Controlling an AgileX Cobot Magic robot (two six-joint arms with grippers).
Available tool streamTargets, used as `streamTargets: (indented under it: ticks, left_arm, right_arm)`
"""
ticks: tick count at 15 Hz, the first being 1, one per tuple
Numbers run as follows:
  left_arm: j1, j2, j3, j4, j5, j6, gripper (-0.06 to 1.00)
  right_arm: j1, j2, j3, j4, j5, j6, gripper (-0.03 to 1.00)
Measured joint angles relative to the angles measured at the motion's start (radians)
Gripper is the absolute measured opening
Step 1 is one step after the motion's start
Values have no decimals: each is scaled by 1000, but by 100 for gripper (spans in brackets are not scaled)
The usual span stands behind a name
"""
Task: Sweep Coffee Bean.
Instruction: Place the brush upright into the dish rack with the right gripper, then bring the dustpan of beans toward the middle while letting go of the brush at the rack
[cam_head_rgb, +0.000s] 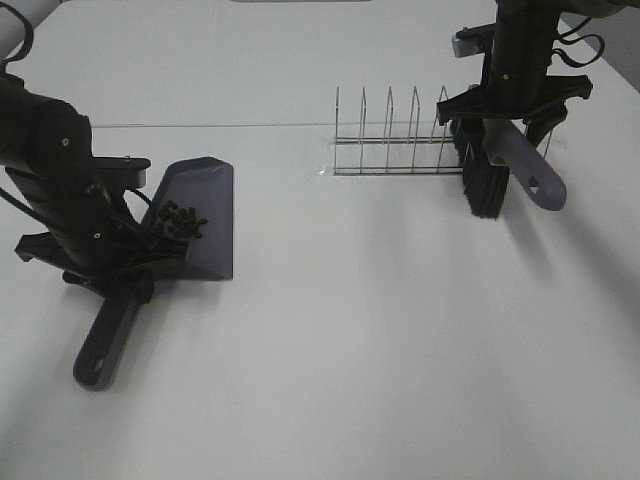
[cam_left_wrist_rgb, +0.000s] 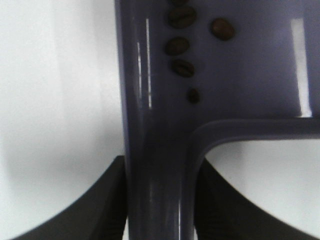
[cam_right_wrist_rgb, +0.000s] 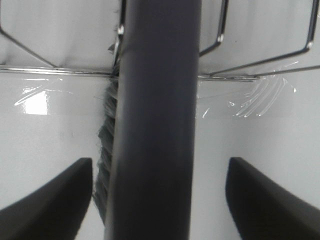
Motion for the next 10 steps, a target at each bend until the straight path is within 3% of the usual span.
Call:
streamTargets:
  ticks: [3, 7, 10]
  left_arm:
    - [-12, -2, 2, -6, -7, 0, 36]
    - [-80, -2, 2, -28, -36, -2, 36]
    - [-88, 1, 2, -41, -44, -24, 36]
  right_arm:
    - [-1, -40, 0, 0, 14, 0, 82]
    - [-1, -125, 0, 26, 78, 0, 83]
    - [-1, -131, 0, 32, 99, -1, 83]
